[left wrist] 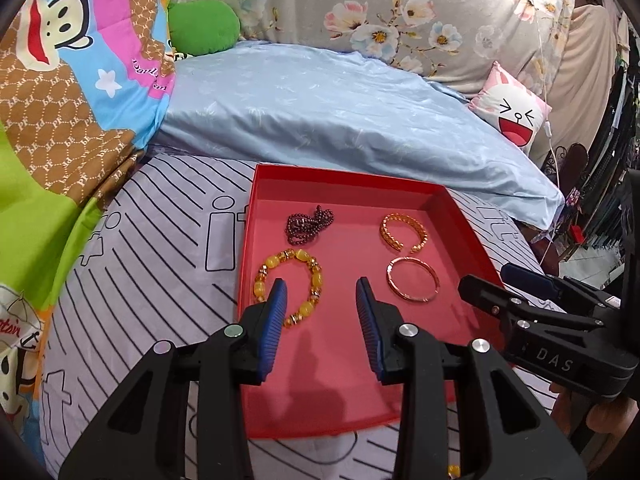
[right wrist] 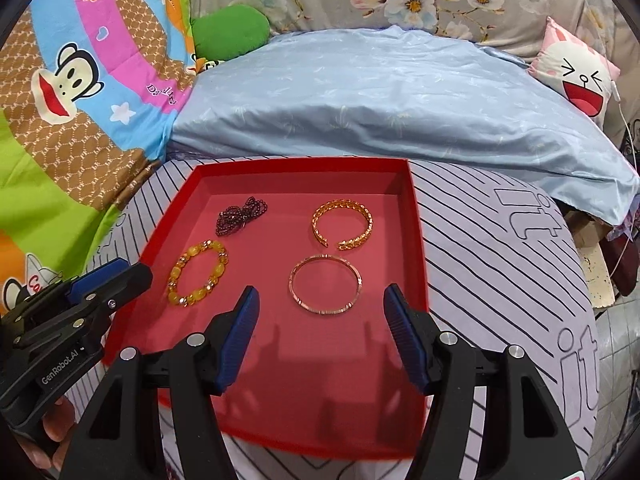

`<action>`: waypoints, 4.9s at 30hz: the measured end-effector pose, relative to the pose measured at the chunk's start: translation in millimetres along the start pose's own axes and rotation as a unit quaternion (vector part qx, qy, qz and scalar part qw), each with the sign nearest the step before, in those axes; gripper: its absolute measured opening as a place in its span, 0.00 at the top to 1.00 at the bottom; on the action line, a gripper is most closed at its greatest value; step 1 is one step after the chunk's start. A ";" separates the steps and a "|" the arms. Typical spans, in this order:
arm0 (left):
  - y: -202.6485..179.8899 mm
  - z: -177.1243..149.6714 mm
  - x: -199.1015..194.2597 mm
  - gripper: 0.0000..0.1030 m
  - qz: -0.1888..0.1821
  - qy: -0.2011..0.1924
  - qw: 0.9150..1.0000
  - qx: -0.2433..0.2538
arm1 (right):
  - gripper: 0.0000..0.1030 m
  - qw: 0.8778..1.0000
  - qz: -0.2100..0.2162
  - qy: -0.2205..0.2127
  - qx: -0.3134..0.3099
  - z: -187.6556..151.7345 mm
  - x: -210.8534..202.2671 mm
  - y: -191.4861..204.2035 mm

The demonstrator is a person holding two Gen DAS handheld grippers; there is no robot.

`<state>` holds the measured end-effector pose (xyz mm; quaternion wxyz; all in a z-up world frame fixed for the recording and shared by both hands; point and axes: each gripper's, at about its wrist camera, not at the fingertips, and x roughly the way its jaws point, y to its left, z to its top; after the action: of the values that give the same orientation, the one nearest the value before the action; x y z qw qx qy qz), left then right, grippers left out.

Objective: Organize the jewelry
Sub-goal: 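Move both open tools back over the remaining bracelets, then grasp the red bead bracelet with the left tool while the right tool grasps the amber bead bracelet, then lift and carry both held bracelets over the red tray, then lower both bracelets into the red tray and open both tools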

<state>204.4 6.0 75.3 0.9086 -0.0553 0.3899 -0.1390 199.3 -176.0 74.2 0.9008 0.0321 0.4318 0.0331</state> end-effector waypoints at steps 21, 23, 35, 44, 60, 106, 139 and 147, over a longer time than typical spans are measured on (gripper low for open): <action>10.4 -107.8 -70.9 0.67 0.025 0.030 0.999 -0.004 | 0.39 1.000 -0.003 0.008 -0.001 -115.5 -78.0 6.3; 12.9 -120.0 -71.3 0.67 0.030 0.039 0.999 -0.006 | 0.39 1.000 0.000 0.014 0.001 -126.5 -78.8 7.4; 21.9 -154.1 -57.5 0.65 0.055 0.063 0.996 -0.013 | 0.39 0.999 -0.005 0.044 -0.010 -165.1 -64.1 19.4; 13.4 -157.4 -53.6 0.59 0.068 0.050 0.996 0.010 | 0.42 0.998 -0.018 0.045 -0.030 -169.7 -50.2 29.0; 10.0 -159.4 -52.7 0.57 0.073 0.042 0.996 0.027 | 0.66 0.998 -0.026 0.029 -0.039 -179.9 -44.5 30.7; -21.9 -133.0 -111.0 0.93 -0.044 0.036 0.998 0.016 | 0.93 1.000 0.012 -0.012 0.004 -155.2 -110.4 7.6; -20.9 7.2 -10.8 0.93 -0.107 0.015 0.994 -0.030 | 0.93 0.996 0.076 -0.010 0.047 -13.2 -8.0 -1.3; -0.4 -24.5 17.0 0.93 -0.023 0.045 0.999 -0.008 | 0.93 0.998 0.038 0.023 0.046 -31.4 25.5 -10.8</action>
<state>197.8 0.8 46.6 0.8861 -0.0653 0.4302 -0.1593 191.0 -183.6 33.9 0.8864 0.0889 0.4517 0.0486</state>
